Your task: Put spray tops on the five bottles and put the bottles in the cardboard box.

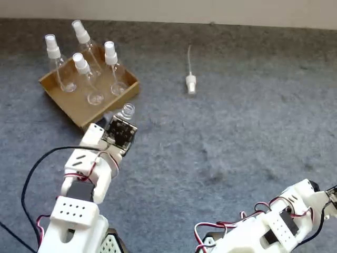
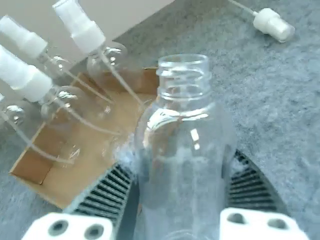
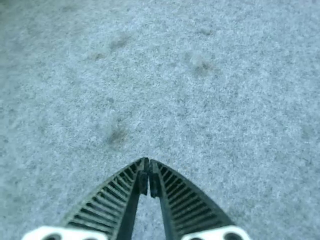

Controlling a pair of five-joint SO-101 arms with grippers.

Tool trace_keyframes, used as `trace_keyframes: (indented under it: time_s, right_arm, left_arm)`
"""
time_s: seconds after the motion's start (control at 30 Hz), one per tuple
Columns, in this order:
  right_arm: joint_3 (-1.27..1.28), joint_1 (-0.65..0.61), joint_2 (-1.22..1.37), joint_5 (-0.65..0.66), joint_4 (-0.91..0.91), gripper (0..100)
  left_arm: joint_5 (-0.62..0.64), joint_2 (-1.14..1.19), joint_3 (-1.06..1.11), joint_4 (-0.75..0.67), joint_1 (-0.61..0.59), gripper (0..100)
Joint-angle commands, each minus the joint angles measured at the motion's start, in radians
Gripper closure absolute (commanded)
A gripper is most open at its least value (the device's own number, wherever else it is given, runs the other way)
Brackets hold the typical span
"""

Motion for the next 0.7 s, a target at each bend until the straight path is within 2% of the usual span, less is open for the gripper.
trace_keyframes:
  time_s: [0.0,0.07,0.23,0.3,0.5,0.67]
  right_arm:
    - [0.102,-0.012,-0.007,-0.011,0.007,99.3]
    - [0.102,-0.012,-0.007,-0.011,0.007,99.3]
    - [0.102,-0.012,-0.008,-0.012,0.007,99.3]
    - [0.102,-0.013,-0.015,-0.012,0.004,99.3]
    - [0.093,-0.156,-0.015,0.006,0.005,99.1]
    - [0.093,-0.295,-0.015,0.316,0.005,99.1]
  left_arm:
    - [0.009,-0.027,0.019,-0.095,0.079,92]
    - [0.020,-0.027,0.021,-0.103,0.088,92]
    - [0.212,-0.027,0.025,-0.104,0.076,92]
    - [0.249,-0.027,0.021,-0.104,0.047,92]
    - [0.295,-0.028,0.030,-0.106,0.024,92]
    - [0.339,-0.028,0.059,-0.106,0.027,92]
